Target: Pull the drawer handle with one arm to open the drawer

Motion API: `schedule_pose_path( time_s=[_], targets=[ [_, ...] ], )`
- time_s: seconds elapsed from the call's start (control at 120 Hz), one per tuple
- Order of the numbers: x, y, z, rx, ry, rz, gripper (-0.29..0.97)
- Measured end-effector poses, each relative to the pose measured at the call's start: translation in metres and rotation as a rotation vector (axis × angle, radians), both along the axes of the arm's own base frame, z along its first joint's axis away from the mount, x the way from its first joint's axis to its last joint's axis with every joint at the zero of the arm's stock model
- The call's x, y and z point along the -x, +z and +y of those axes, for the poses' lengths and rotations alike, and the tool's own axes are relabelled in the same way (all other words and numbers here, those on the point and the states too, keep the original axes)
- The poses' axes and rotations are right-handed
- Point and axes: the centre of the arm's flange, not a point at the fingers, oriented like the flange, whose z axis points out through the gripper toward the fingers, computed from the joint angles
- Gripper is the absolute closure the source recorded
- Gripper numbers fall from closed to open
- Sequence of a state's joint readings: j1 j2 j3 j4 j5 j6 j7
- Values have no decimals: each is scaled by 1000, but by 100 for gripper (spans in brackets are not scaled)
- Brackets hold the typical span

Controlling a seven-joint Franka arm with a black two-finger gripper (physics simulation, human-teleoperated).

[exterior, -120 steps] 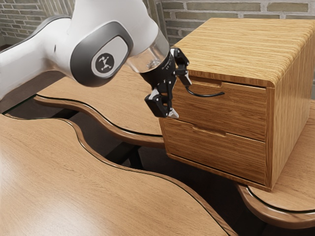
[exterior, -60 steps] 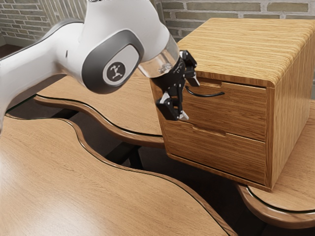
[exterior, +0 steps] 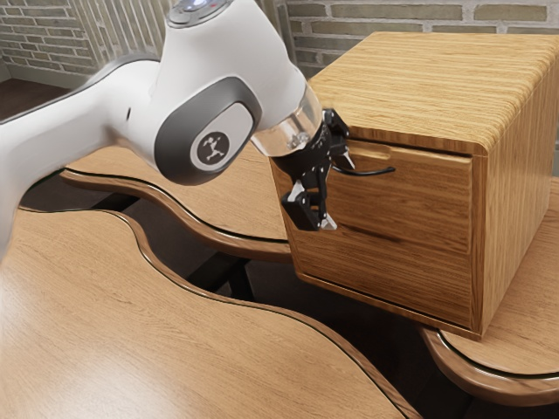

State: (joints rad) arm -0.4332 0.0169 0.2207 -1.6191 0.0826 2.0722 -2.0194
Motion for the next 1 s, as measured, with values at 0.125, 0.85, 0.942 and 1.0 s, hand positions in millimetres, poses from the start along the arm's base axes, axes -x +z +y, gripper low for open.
schedule_pose_path(
  time_s=[0.125, 0.85, 0.942, 1.0],
  targets=[
    [7, 3, 0, 8, 0, -6, 0],
    [66, -6, -25, -15, -43, -31, 0],
    [79, -9, -27, -17, -48, -34, 0],
    [89, -6, -26, -16, -50, -46, 0]
  ],
)
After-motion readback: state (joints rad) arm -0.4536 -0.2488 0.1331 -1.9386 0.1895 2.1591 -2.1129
